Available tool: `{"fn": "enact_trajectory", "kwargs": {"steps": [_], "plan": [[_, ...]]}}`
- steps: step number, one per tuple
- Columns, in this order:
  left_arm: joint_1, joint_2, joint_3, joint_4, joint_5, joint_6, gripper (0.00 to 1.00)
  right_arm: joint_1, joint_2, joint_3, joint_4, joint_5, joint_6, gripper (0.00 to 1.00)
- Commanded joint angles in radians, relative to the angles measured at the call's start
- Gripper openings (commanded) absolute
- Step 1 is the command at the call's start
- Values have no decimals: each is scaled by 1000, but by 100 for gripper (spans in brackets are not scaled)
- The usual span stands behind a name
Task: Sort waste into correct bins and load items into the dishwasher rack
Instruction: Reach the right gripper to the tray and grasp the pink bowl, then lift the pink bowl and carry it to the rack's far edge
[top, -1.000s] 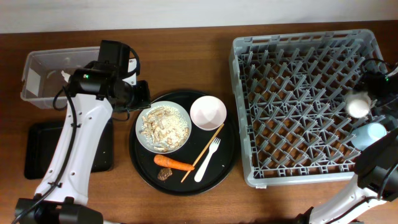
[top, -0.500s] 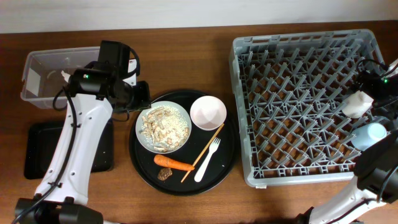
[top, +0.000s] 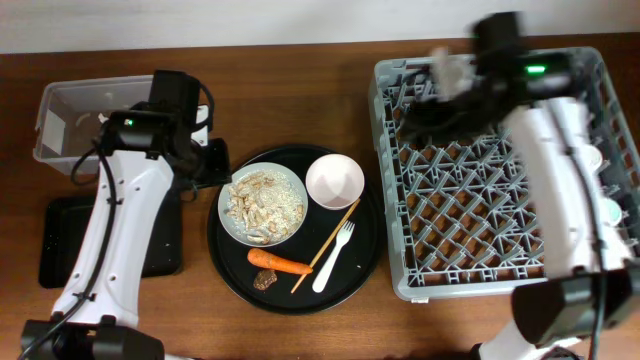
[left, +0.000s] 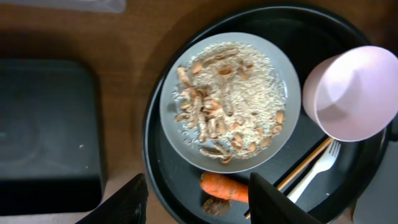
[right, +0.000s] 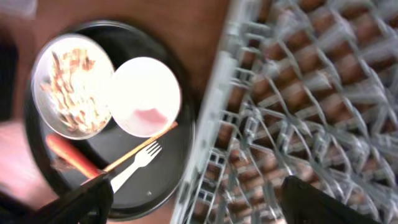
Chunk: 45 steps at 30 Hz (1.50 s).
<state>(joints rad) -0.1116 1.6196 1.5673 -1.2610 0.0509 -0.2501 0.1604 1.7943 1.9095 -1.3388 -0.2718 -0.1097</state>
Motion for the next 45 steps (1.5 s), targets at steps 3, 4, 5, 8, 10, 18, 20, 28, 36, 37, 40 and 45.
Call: {"fn": "enact_trajectory", "kwargs": {"steps": [3,4,5,8,10,18,20,28,36,37,40,45], "plan": [[19,3,4,-6,-15,5,52,202,119,10,66,144,-18,79],[19,3,4,-6,-15,5,52,224,144,10,82,157,-10,76],[19,3,4,-6,-15,5,52,244,176,10,101,167,-10,73],[19,3,4,-6,-15,5,52,267,257,10,143,221,-5,65],[19,3,4,-8,-15,5,52,267,303,10,152,224,-5,63],[19,3,4,-10,-14,5,52,265,439,9,154,227,-5,52],[19,3,4,-13,-14,5,52,265,452,9,154,232,-5,43],[19,3,4,-13,-14,5,52,265,455,9,153,232,13,31],[19,3,4,-16,-14,5,52,265,455,5,146,232,13,21],[19,3,4,-16,-14,5,52,265,455,1,146,232,13,22],[19,3,4,-16,-14,5,52,265,455,-15,151,232,13,21],[19,3,4,-16,-14,5,52,264,455,-36,159,247,13,19]]}}
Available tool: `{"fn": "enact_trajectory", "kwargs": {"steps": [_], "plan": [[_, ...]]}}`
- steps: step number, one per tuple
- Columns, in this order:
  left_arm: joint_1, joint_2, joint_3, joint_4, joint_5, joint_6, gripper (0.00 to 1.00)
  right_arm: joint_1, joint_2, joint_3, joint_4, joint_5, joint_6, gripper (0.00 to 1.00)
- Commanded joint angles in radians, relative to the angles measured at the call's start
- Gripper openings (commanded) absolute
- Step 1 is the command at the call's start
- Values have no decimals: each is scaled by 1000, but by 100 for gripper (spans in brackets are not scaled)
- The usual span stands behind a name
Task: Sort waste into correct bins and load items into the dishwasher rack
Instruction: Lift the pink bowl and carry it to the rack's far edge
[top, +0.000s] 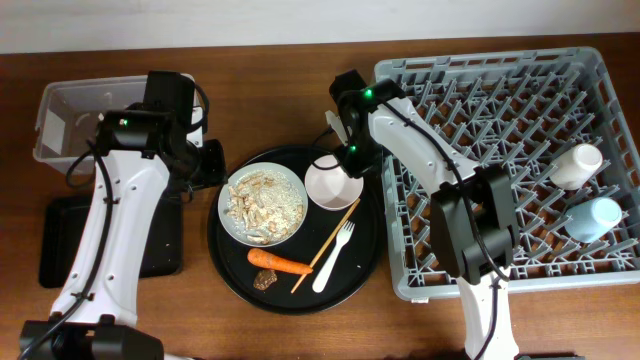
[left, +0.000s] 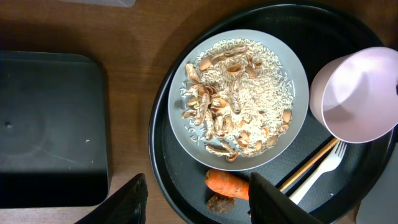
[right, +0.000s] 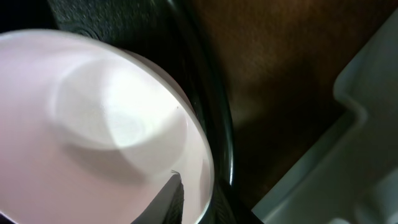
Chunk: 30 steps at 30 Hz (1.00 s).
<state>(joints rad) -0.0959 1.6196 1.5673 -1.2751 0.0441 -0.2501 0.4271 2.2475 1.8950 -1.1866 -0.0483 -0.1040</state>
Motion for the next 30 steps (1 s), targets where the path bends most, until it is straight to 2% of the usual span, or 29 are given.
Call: {"fn": "enact_trajectory", "kwargs": {"steps": [1,6,7,9,12,19,24,28,30], "plan": [[4,3,4,-2,-8,5,52,-2,2,-24,8,27,8,19],[4,3,4,-2,-8,5,52,-2,2,-30,17,27,8,11],[4,3,4,-2,-8,5,52,-2,2,-30,17,28,8,5],[4,3,4,-2,-8,5,52,-3,0,-19,10,36,10,4],[4,3,4,-2,-8,5,52,-3,-32,74,-58,107,42,4],[4,3,4,-2,-8,5,52,-30,-152,441,-232,237,43,4],[4,3,4,-2,-8,5,52,-117,-249,521,-298,479,148,4],[4,3,4,-2,-8,5,52,-229,-279,521,-337,787,351,4],[4,3,4,-1,-8,5,52,-294,-278,506,-365,962,526,4]]}}
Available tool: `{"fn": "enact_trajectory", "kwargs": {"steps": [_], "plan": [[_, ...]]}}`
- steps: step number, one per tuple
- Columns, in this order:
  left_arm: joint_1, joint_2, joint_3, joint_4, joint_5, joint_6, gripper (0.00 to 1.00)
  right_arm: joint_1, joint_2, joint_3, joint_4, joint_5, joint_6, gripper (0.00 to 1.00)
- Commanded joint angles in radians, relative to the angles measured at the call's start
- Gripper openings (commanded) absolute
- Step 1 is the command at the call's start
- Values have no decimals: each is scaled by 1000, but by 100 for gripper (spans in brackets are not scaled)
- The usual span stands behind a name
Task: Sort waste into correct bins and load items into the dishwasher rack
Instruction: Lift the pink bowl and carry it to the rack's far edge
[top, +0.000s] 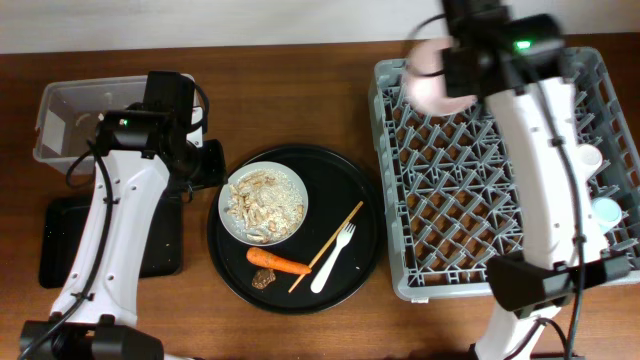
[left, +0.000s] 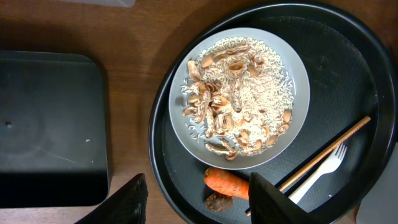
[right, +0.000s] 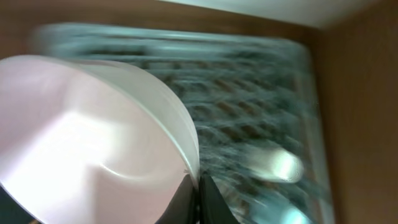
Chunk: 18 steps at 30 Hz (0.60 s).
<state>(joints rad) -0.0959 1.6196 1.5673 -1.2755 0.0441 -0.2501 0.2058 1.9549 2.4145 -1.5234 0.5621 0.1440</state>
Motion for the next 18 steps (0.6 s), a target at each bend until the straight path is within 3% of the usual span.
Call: {"fn": "enact_trajectory", "kwargs": {"steps": [1,3,10,18], "plan": [[4,3,4,-1,-8,5,52,-105,15,-29,-31,407,356,4],[3,3,4,0,-8,5,52,-154,21,-63,-7,470,417,4],[3,3,4,-1,-6,4,52,-275,78,-242,228,689,409,4],[3,3,4,-2,-3,4,52,-340,177,-421,581,703,225,4]]}}
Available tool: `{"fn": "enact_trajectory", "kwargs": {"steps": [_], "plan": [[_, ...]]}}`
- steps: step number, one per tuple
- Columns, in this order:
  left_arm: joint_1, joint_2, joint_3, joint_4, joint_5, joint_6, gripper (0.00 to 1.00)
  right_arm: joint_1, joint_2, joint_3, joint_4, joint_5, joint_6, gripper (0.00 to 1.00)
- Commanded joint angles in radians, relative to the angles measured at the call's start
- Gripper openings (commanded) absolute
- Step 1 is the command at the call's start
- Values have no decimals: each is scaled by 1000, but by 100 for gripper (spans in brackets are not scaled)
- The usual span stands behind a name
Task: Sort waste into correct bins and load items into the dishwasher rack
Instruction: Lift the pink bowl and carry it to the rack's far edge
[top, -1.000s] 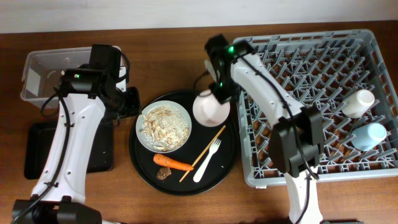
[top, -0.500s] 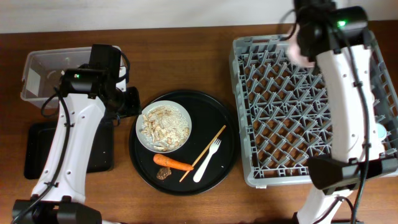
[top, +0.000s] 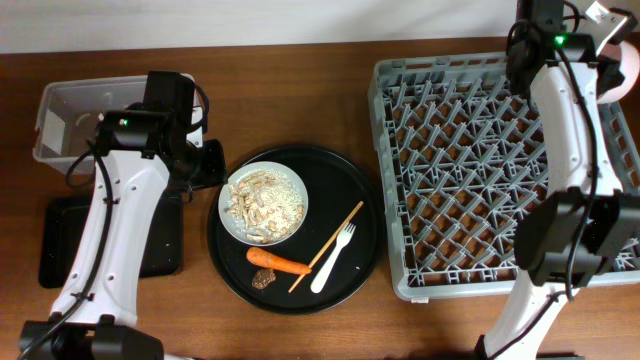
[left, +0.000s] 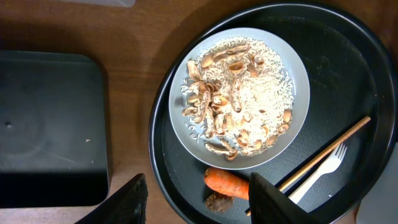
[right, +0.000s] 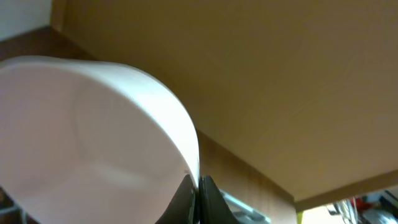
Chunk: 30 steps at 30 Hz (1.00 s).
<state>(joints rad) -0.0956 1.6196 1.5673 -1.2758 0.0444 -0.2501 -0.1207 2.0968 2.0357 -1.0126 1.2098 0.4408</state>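
Observation:
My right gripper (right: 198, 186) is shut on the rim of the pink bowl (right: 93, 137), which it holds tilted. In the overhead view the pink bowl (top: 624, 74) hangs at the far right corner of the grey dishwasher rack (top: 470, 170). The round black tray (top: 292, 228) carries a grey plate of rice and scraps (top: 264, 203), a carrot (top: 279, 262), a brown scrap (top: 264, 279), chopsticks (top: 327, 245) and a white fork (top: 334, 255). My left gripper (left: 199, 205) hovers open over the tray's near left part, with the carrot (left: 229, 184) between its fingers (left: 132, 200) but well below them.
A clear plastic bin (top: 72, 122) stands at the far left. A flat black bin (top: 60, 240) lies in front of it, partly under my left arm. My right arm stretches across the right side of the rack.
My right gripper, still holding the pink bowl, has gone from above the rack's far left corner to its far right corner. The left arm and the tray's contents are unchanged.
The pink bowl first sat on the tray beside the plate while my right gripper was open over the rack. Then the right gripper was at the bowl's rim on the tray. Later the bowl was held above the rack's far left, and now at its far right.

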Motion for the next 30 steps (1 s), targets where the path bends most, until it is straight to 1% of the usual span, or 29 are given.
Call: {"fn": "enact_trajectory", "kwargs": {"steps": [1,5,10,15,26,29,30], "plan": [[3,3,4,-2,-3,4,52,-16,49,-46,93,52,-80,4],[3,3,4,-2,19,-3,52,-19,119,-46,165,35,-144,4],[3,3,4,-2,22,-6,52,-10,185,-47,151,-15,-145,4],[3,3,4,-1,21,-6,52,12,190,-59,126,-85,-145,4],[3,3,4,-1,19,-6,52,78,190,-198,111,-85,-135,4],[3,3,4,0,19,-6,52,81,188,-198,60,-85,-84,4],[3,3,4,-1,19,-6,52,82,187,-198,48,-87,-85,13]]}}
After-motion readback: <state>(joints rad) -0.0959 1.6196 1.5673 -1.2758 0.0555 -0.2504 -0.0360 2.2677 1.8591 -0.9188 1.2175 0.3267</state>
